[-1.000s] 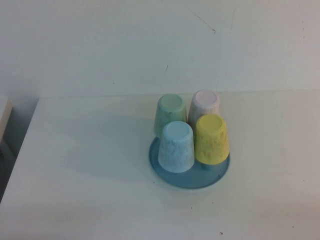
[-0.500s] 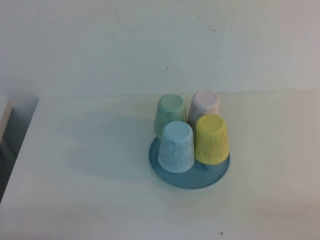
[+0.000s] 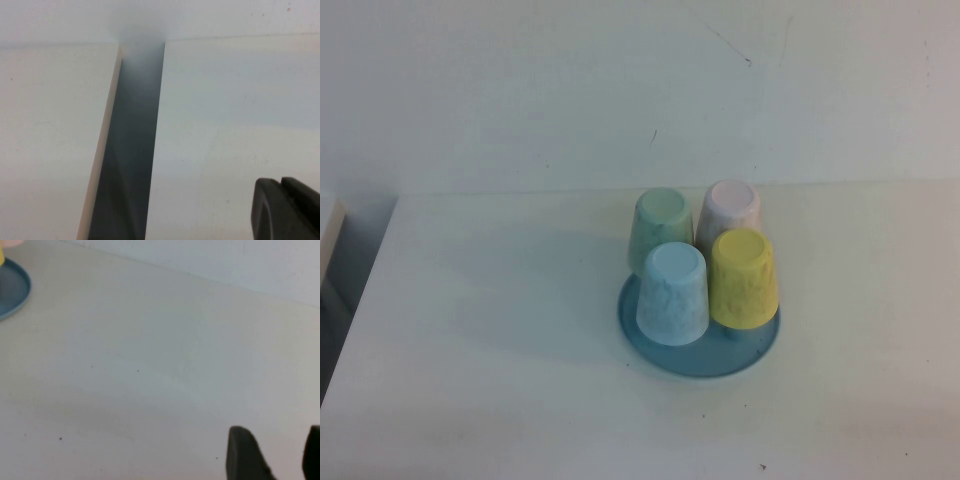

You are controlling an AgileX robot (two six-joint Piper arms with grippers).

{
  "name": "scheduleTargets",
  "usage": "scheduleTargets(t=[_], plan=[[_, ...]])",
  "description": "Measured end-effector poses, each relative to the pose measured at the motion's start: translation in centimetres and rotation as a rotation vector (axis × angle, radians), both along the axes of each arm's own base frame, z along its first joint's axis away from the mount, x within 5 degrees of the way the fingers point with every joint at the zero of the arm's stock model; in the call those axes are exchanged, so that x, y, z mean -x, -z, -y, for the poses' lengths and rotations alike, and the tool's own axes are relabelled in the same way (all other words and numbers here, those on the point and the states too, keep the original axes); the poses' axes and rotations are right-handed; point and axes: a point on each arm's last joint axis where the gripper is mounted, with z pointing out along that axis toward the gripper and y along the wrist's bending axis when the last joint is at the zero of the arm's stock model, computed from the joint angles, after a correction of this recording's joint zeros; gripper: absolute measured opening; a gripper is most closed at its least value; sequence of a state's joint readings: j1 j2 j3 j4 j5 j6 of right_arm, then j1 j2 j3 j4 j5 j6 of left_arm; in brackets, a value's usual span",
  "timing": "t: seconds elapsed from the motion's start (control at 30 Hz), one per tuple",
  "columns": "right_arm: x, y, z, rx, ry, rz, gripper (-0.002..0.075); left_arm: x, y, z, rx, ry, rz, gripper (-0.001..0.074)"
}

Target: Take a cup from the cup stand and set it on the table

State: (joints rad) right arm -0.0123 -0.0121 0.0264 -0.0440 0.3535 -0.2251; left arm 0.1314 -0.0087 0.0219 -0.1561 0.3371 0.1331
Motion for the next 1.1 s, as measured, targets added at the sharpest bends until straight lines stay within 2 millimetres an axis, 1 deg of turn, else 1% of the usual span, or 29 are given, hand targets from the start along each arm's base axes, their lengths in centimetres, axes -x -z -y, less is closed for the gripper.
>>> scheduleTargets(t=[0.27, 0.33, 0.4, 0.47, 0.6, 0.67, 0.73, 0.77, 0.83, 1.03, 1.1], plan=[[0.0, 0.0, 0.0, 0.000, 0.000, 0.000, 0.0257, 0.0, 0.0, 0.0, 0.000, 0.000, 0.000, -0.0003], [0.0, 0.0, -0.1, -0.037, 0.005, 0.003, 0.0257, 0.0, 0.0, 0.0, 0.000, 0.000, 0.000, -0.0003], [0.0, -0.1, -0.4, -0.171, 0.018, 0.011, 0.0257, 0.0, 0.0, 0.0, 0.000, 0.000, 0.000, -0.0003], [-0.1, -0.3, -0.8, -0.358, 0.035, 0.024, 0.0257, 0.0, 0.0, 0.0, 0.000, 0.000, 0.000, -0.0003], [-0.2, -0.8, -1.0, -0.519, 0.044, 0.073, 0.0257, 0.0, 0.0, 0.0, 0.000, 0.000, 0.000, -0.0003], [-0.3, -1.3, -1.4, -0.773, 0.064, 0.095, 0.0257, 0.0, 0.0, 0.0, 0.000, 0.000, 0.000, -0.0003], [-0.3, -1.6, -1.8, -0.969, 0.072, 0.090, 0.0257, 0.0, 0.0, 0.0, 0.000, 0.000, 0.000, -0.0003], [-0.3, -1.7, -1.9, -1.030, 0.073, 0.092, 0.0257, 0.0, 0.0, 0.0, 0.000, 0.000, 0.000, -0.0003], [-0.3, -1.8, -1.9, -1.045, 0.067, 0.106, 0.0257, 0.0, 0.0, 0.0, 0.000, 0.000, 0.000, -0.0003], [-0.4, -2.0, -1.7, -0.804, 0.005, 0.159, 0.0257, 0.0, 0.0, 0.0, 0.000, 0.000, 0.000, -0.0003], [-0.4, -2.0, -1.7, -0.761, -0.007, 0.163, 0.0257, 0.0, 0.0, 0.0, 0.000, 0.000, 0.000, -0.0003]])
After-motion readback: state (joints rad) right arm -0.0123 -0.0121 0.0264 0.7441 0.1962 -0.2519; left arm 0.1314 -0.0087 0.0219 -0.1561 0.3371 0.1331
